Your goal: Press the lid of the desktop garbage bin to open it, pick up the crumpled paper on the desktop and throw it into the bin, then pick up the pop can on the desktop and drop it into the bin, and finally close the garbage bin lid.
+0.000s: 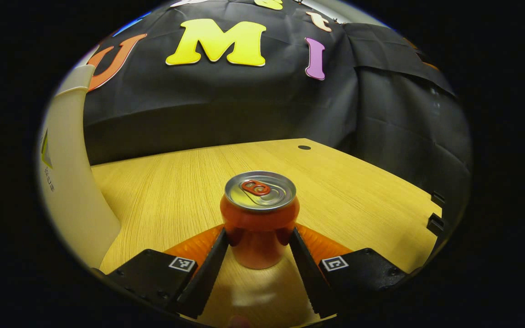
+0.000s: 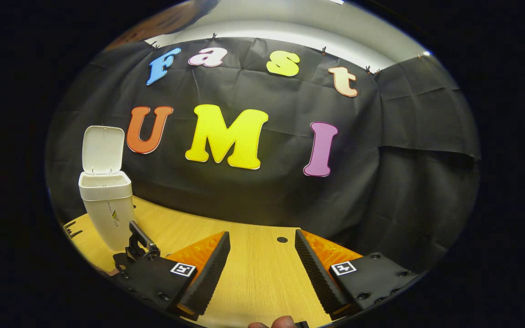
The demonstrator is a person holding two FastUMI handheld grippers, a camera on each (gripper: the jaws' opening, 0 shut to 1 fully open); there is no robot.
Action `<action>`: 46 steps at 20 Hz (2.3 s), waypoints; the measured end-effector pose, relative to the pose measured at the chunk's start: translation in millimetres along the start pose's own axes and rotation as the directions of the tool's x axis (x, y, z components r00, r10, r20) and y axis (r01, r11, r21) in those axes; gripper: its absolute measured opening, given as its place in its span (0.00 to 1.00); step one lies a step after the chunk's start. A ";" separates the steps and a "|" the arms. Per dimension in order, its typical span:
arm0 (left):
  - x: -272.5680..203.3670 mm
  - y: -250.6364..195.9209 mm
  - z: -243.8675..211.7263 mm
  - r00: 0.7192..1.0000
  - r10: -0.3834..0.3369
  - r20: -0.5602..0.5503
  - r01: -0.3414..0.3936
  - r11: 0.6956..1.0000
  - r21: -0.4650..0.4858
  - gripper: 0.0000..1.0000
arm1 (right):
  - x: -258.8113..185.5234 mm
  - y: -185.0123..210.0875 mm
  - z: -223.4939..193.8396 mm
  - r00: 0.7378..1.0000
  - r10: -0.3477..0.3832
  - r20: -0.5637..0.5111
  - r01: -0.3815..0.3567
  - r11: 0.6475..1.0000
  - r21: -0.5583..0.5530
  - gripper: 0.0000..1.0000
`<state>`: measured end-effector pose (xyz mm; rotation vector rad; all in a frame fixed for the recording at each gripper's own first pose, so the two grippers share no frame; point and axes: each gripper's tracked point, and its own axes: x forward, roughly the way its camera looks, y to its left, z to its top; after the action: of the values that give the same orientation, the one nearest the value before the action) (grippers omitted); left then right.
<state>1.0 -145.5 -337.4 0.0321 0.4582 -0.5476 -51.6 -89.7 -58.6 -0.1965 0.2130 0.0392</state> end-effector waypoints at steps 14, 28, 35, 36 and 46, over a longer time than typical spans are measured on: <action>-119.6 47.5 182.6 0.965 0.176 0.193 -0.164 0.983 -0.077 0.82 | 3.8 14.4 34.9 0.996 0.024 0.088 -0.033 0.994 0.107 0.91; -216.7 240.3 259.5 0.764 0.629 0.146 -0.589 0.771 -0.240 0.82 | 21.0 40.9 64.7 0.986 0.082 0.146 -0.110 0.975 0.191 0.90; -209.0 289.0 224.7 0.731 0.683 0.016 -0.651 0.704 -0.284 0.82 | 22.5 57.4 65.2 0.985 0.110 0.130 -0.133 0.973 0.188 0.92; -208.4 292.3 221.5 0.729 0.684 0.002 -0.654 0.698 -0.291 0.82 | 21.4 58.9 64.9 0.986 0.113 0.126 -0.135 0.974 0.183 0.92; -194.7 301.1 198.3 0.725 0.684 -0.073 -0.674 0.686 -0.275 0.86 | 21.3 66.5 56.6 0.989 0.113 0.096 -0.128 0.977 0.171 0.92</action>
<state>88.8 178.9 -103.1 -0.0825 0.4483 0.2679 -23.0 -13.0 -21.5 -0.0043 0.1413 0.1484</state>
